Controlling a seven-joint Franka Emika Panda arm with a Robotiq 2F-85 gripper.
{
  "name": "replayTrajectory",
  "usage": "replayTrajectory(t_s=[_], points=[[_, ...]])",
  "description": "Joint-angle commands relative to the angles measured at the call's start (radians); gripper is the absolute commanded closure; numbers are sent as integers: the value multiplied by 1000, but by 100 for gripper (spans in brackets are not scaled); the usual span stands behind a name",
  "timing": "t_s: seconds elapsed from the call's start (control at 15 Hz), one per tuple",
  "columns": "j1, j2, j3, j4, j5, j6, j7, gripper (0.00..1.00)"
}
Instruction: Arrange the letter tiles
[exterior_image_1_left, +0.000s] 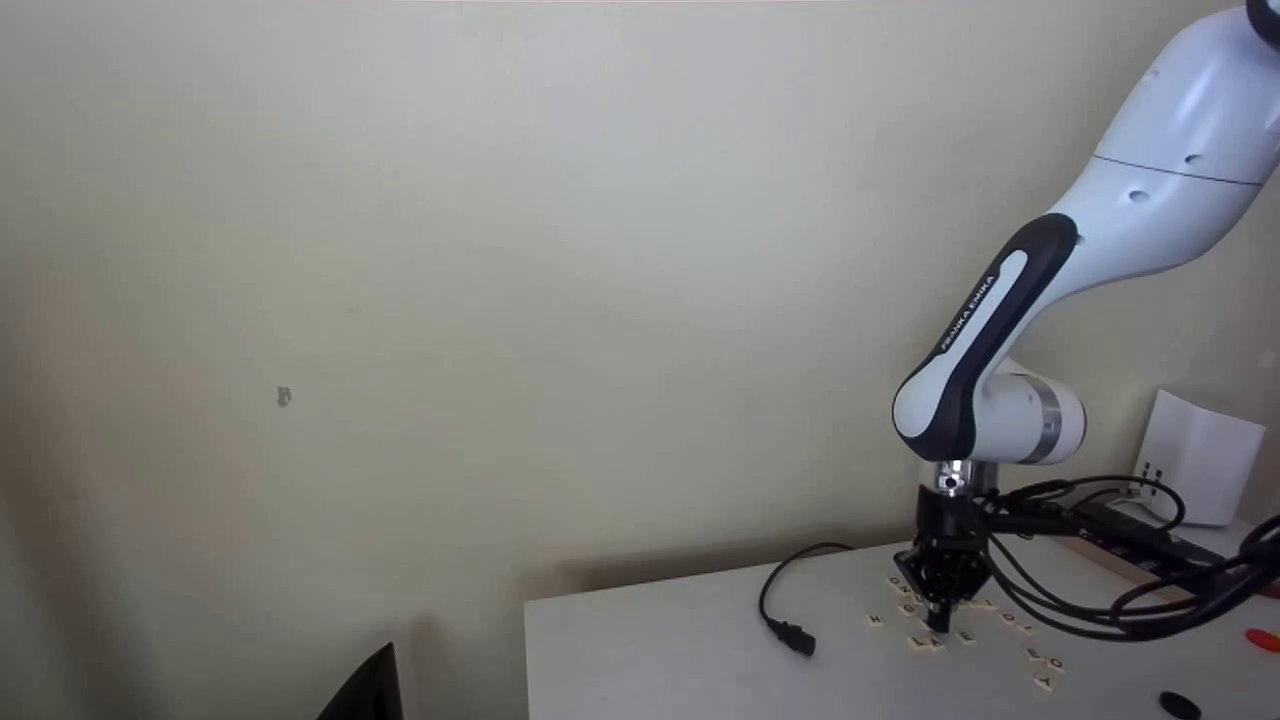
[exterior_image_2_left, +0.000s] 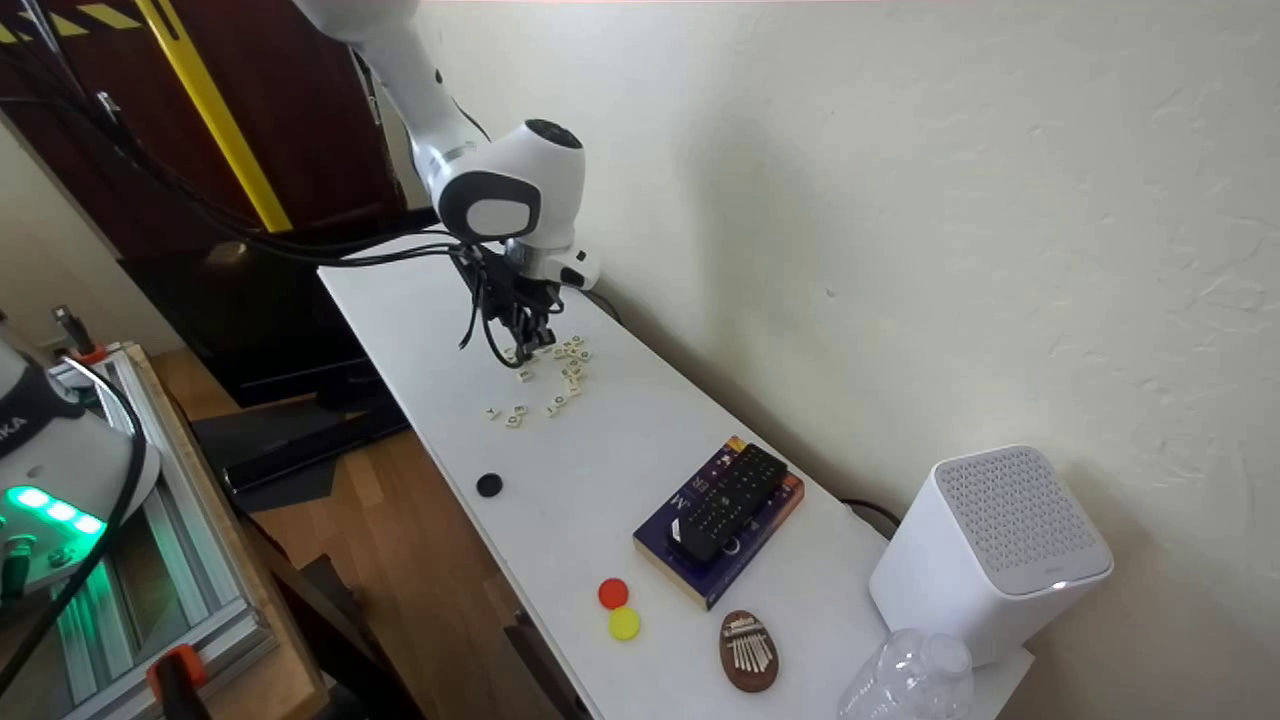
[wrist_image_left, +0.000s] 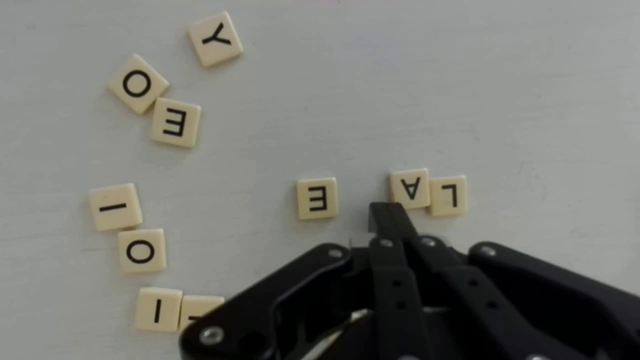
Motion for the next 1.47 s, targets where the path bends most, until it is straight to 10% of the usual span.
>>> replayTrajectory(t_s=[0.0, 1.4], points=[[-18, 11, 20, 8, 22, 30, -13, 100], [-7, -190, -65, -187, -8, 50, 4, 100]])
